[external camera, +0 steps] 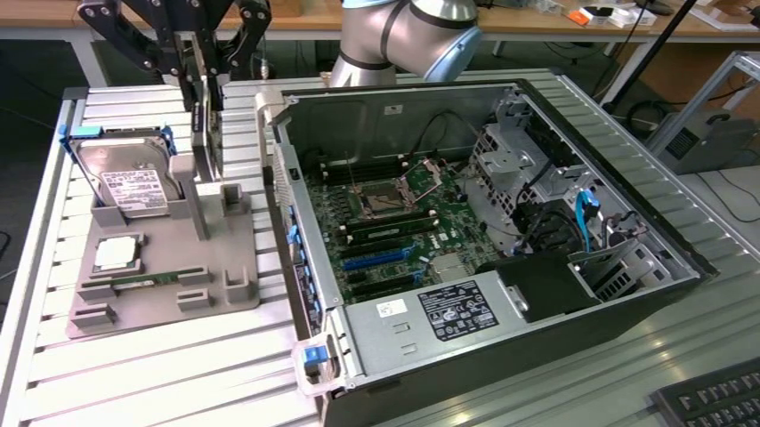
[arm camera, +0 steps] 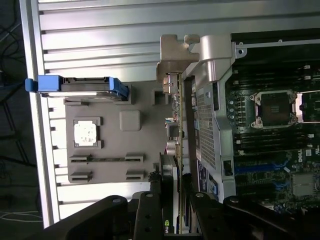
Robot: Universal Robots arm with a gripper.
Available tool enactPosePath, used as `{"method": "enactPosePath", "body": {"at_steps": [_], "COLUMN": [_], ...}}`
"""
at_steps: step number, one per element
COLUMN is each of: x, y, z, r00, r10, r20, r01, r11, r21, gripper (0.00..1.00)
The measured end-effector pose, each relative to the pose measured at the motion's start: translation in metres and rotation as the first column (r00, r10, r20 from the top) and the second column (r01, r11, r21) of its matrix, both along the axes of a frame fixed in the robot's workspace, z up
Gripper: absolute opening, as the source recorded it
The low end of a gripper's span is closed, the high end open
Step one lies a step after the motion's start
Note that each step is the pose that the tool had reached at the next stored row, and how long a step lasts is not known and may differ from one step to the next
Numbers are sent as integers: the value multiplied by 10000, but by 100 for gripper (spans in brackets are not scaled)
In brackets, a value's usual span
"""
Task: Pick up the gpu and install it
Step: 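Pick up the gpu and move the gpu toward the slot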
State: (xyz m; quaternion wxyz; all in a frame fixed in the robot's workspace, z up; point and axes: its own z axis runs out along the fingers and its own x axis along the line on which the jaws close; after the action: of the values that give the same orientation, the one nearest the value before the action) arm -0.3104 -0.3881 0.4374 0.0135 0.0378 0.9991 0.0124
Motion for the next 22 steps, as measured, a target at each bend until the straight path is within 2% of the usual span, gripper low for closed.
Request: {"method": "enactPosePath", "body": {"at_steps": [22], "x": [0], "y": [0], "z": [227], "r00": [10000], "r10": [0], "r20": [-1], "r01": [0], "r11": [10000], "r21": [0], "gripper": [27]}}
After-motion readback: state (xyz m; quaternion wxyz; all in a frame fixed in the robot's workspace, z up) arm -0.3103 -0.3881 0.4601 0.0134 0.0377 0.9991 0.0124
